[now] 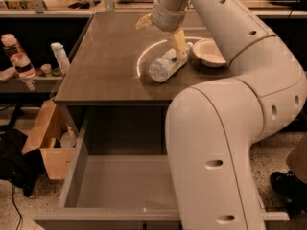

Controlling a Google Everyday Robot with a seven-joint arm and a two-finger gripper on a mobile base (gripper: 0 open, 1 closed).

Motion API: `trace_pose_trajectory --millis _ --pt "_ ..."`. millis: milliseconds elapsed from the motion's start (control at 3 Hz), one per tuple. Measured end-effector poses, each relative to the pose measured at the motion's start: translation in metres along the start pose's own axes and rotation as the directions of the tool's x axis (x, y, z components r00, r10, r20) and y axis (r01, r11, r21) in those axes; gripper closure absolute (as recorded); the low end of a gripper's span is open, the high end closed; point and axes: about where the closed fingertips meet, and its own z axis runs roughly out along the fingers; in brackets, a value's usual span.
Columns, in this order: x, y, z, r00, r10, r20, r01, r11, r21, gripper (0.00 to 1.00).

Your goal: Place blue plastic bottle into top drawer

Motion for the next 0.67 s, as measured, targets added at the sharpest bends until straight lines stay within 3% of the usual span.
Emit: trace_pose_trajectory --millis 667 --pt "0.0082 0.0114 0.0188 0.998 0.045 0.035 -0.045 0.999 -0.007 0.0"
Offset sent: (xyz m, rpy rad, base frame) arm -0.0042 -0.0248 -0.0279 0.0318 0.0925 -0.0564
